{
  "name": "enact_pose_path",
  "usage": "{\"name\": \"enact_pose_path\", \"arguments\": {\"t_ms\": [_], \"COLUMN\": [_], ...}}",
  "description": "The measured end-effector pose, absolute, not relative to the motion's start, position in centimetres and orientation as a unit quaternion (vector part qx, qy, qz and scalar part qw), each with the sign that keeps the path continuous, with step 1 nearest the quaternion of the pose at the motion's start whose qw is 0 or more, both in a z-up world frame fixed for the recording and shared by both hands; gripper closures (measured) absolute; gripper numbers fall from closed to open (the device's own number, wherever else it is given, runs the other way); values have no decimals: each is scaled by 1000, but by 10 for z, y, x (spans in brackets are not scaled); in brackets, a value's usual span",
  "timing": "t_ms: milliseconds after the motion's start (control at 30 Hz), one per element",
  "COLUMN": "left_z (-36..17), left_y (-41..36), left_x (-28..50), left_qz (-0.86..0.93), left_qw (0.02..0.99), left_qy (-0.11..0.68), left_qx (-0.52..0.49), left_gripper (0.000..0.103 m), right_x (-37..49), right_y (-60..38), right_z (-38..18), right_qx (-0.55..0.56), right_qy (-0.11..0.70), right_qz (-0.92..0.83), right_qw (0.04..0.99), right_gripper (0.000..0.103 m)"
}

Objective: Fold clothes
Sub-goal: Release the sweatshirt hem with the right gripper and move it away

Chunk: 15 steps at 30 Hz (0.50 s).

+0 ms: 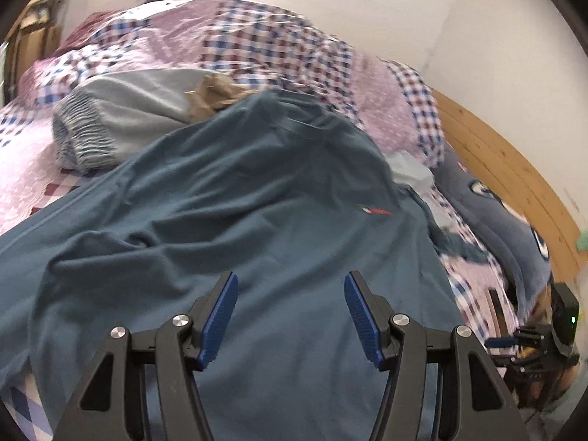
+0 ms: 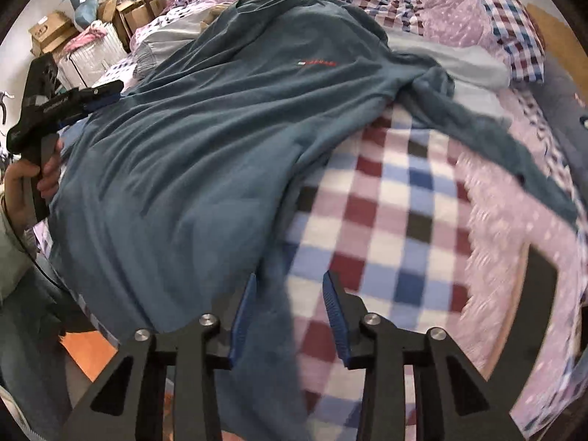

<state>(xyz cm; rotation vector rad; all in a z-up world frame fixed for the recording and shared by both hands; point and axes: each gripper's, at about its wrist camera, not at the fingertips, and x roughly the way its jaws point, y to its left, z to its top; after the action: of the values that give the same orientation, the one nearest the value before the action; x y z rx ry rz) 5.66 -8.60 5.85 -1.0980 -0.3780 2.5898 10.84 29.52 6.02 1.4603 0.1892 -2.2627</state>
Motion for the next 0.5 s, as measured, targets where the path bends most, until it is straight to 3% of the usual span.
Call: {"name": "enact_pose_path", "arguments": {"t_ms": [100,133,167,233,500], "left_z": [58,58,57,56,46], "left_y": [-76,-75,-74,-74,-98], "left_x": [72,78,83,91,105], "left_qz": [903,903,904,906,904], "left_qw": [163,162,160,155,111], "left_qy": [-115,-112,-109,-106,-127], "left_qx": [-381,-381,-382,-381,-393], "left_gripper": [39,39,39,39,39], "right_x": [109,110,110,111,150], "right_y": [290,286,283,279,343], "right_z": [49,44,40,32,62], "right_qx": [527,527,526,527,474], "right_qy": [57,59,61,65,-57], "right_qz": [-819,-820,-821,-824,-873], "right_qw": [218,215,212,196,100], "right_gripper": [64,73,89,100,102]}}
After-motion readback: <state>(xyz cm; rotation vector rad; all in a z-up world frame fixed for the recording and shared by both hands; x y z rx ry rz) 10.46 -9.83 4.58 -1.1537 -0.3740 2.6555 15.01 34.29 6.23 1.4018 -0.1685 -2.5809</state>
